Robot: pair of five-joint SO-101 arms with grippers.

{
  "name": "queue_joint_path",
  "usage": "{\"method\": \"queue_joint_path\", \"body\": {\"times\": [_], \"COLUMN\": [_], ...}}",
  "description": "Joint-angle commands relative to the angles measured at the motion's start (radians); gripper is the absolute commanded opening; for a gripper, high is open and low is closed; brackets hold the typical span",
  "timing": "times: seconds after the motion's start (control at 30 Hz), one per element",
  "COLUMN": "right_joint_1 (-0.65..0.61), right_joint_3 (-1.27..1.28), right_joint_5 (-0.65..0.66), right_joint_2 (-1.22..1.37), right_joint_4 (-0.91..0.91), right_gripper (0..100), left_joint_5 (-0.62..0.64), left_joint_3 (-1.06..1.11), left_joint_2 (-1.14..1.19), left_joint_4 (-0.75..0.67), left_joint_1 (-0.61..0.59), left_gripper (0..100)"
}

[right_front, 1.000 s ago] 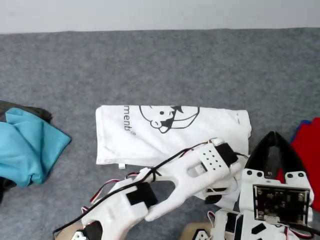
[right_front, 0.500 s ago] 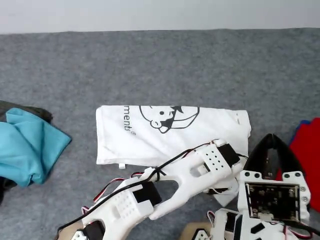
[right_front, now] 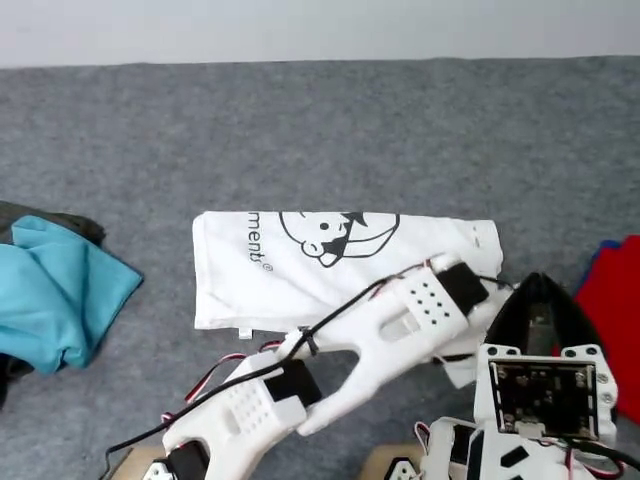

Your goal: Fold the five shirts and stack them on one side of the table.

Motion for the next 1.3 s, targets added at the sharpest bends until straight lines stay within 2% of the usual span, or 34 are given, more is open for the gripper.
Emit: {"method": "queue_joint_path", "body": {"times": [0.0,0.37,0.7,0.83,1.0,1.27], "right_joint_1": [0.012,0.012,0.012,0.012,0.012,0.012], "right_joint_3": [-0.032,-0.032,-0.029,-0.031,-0.032,-0.032], "right_joint_5": [0.011,0.011,0.009,0.009,0.011,0.011], "right_joint_2": [-0.001,-0.001,-0.001,-0.001,-0.001,-0.016], "right_joint_4": [0.005,0.005,0.027,0.062,0.065,0.064], "right_gripper": [0.9,0.9,0.9,0.9,0.9,0.9], "left_joint_5": [-0.005,-0.009,-0.011,-0.011,-0.002,0.009], "left_joint_3": [-0.056,-0.309,-0.605,-0.628,-0.631,-0.690], "left_joint_2": [0.002,0.181,0.365,0.391,0.390,0.391], "left_joint_4": [-0.014,0.011,0.057,0.058,0.058,0.055], "left_joint_1": [-0.032,-0.170,-0.219,-0.222,-0.250,-0.313], "left_gripper": [1,1,1,2,15,15]}}
